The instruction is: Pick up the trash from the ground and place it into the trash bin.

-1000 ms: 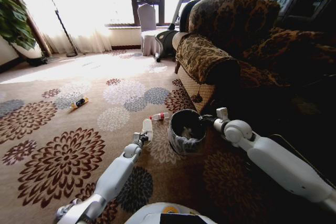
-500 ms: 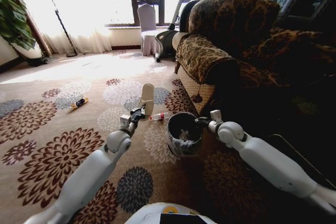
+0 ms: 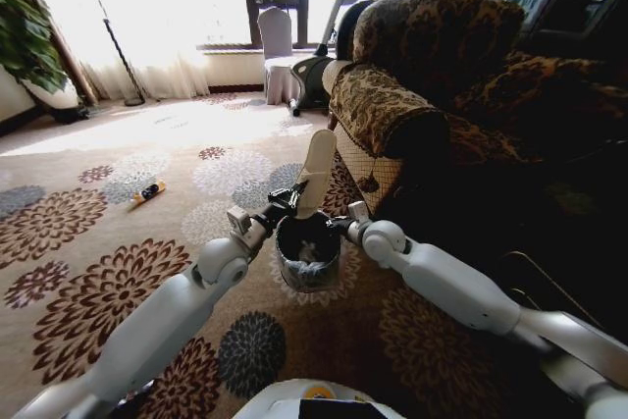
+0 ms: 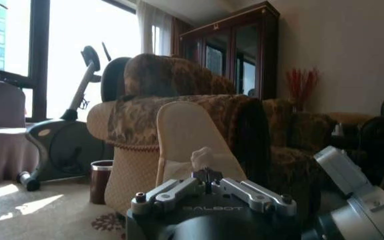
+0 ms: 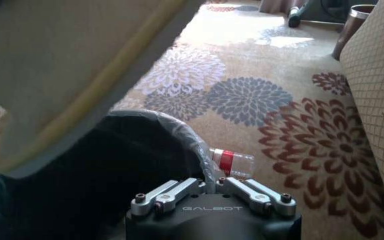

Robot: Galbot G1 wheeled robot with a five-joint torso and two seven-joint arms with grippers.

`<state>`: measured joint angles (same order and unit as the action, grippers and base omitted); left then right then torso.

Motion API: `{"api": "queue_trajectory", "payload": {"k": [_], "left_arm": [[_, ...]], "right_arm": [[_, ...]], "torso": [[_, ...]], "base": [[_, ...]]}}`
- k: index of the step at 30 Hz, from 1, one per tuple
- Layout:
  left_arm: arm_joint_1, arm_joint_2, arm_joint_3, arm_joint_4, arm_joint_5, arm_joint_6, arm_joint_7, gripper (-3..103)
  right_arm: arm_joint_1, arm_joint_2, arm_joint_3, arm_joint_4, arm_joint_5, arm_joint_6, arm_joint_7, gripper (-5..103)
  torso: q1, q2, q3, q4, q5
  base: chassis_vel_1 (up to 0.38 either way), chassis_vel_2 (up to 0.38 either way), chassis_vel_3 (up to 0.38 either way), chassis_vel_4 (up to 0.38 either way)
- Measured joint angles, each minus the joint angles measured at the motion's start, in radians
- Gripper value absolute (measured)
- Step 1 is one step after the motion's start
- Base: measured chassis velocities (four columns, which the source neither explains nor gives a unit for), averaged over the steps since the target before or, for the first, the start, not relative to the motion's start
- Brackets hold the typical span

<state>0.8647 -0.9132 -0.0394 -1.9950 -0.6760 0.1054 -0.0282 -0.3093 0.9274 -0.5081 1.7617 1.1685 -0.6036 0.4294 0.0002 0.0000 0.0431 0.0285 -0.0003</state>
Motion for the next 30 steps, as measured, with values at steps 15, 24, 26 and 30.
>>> {"api": "queue_trajectory", "payload": {"k": [15,24,26,30], "left_arm": [[0.019,-0.023,0.003,0.092,0.095,0.008,0.155,39],[0.061,0.007,-0.008,0.061,0.114,0.018,0.202,72],[0.064,0.01,-0.01,0.052,0.113,0.019,0.202,77],[0.057,0.011,-0.026,0.028,0.091,0.017,0.186,93]], "right_arm": [[0.042,-0.01,0.028,0.001,0.056,-0.017,-0.003,2],[0.064,0.01,0.041,-0.044,0.054,-0.005,-0.008,2],[0.067,0.013,0.042,-0.05,0.055,-0.005,-0.008,2],[0.067,0.017,0.047,-0.064,0.052,-0.004,-0.009,2]], "torso": [[0.0,0.0,0.0,0.0,0.0002],[0.0,0.0,0.0,0.0002,0.0002],[0.0,0.0,0.0,0.0003,0.0002],[0.0,0.0,0.0,0.0002,0.0001]], "base": [[0.0,0.0,0.0,0.0],[0.0,0.0,0.0,0.0],[0.0,0.0,0.0,0.0],[0.0,0.0,0.0,0.0]]}}
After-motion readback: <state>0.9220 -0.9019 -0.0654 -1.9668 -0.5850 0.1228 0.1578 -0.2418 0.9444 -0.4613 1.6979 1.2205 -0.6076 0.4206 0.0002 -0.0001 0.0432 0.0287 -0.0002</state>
